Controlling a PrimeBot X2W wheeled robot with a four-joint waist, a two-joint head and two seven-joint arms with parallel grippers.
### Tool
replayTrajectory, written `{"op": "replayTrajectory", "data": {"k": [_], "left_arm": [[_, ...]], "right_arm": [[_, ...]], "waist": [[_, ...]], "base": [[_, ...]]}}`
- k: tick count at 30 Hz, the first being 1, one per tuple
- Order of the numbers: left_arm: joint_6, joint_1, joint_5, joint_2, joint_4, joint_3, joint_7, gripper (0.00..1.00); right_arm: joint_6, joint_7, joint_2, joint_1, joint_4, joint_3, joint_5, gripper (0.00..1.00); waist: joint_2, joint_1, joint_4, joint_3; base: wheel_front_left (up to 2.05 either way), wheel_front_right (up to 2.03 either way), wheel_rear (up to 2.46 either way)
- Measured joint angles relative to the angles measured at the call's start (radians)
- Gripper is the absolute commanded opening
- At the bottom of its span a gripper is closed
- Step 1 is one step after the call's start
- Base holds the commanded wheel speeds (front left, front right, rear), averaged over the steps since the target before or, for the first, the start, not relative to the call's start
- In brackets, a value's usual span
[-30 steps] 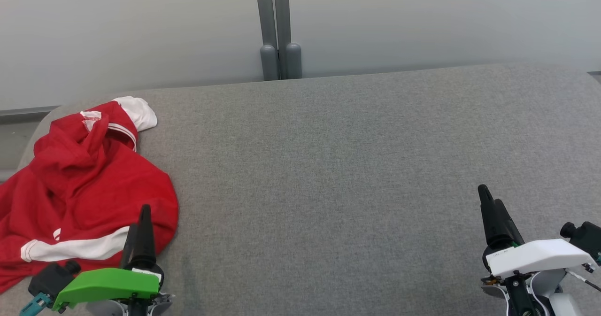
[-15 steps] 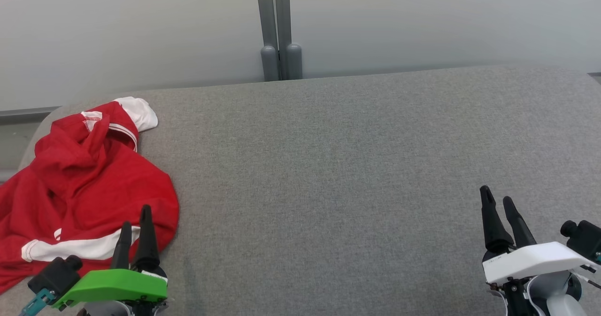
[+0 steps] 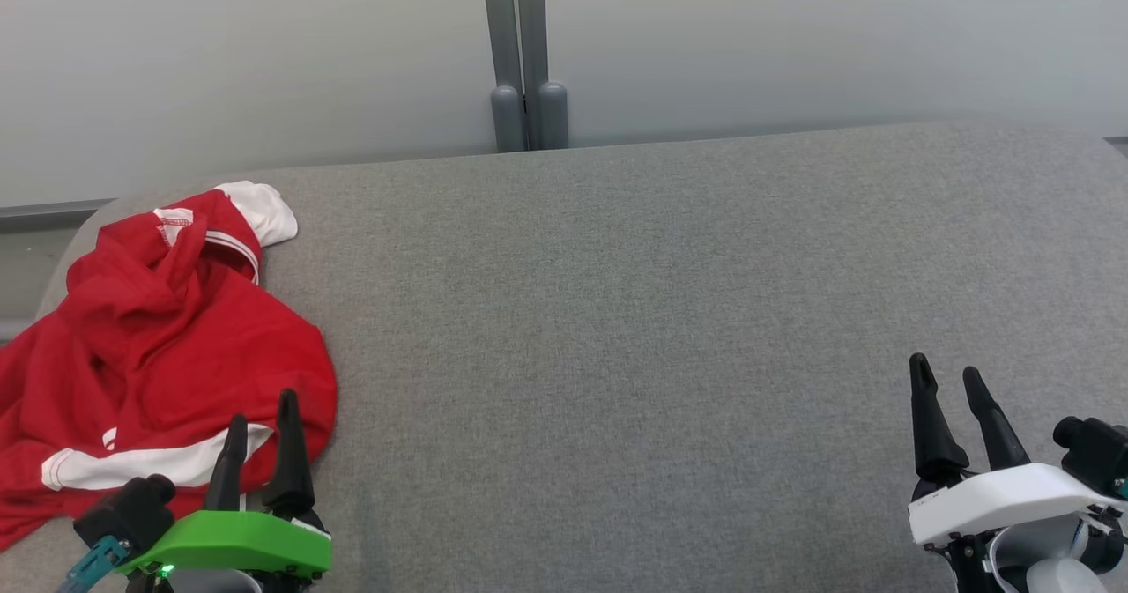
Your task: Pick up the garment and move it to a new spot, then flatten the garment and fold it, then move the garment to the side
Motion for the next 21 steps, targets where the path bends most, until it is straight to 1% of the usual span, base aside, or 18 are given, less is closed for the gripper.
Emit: {"op": "replayTrajectory", "data": {"k": [13,21], "left_arm": [[-0.003,0.002,0.158,0.011,-0.005,-0.032,-0.035,1.0],[-0.004,0.011,0.231,0.02,-0.002,-0.039,-0.053,1.0]], "right_arm": [[0.0,-0.034,-0.01,0.005,-0.005,-0.001,-0.135,1.0],[0.0,-0.053,-0.019,0.007,-0.004,0.003,-0.21,1.0]], "waist": [[0.0,0.0,0.005,-0.001],[0.0,0.0,0.004,-0.002]], "base": [[0.0,0.0,0.0],[0.0,0.0,0.0]]}}
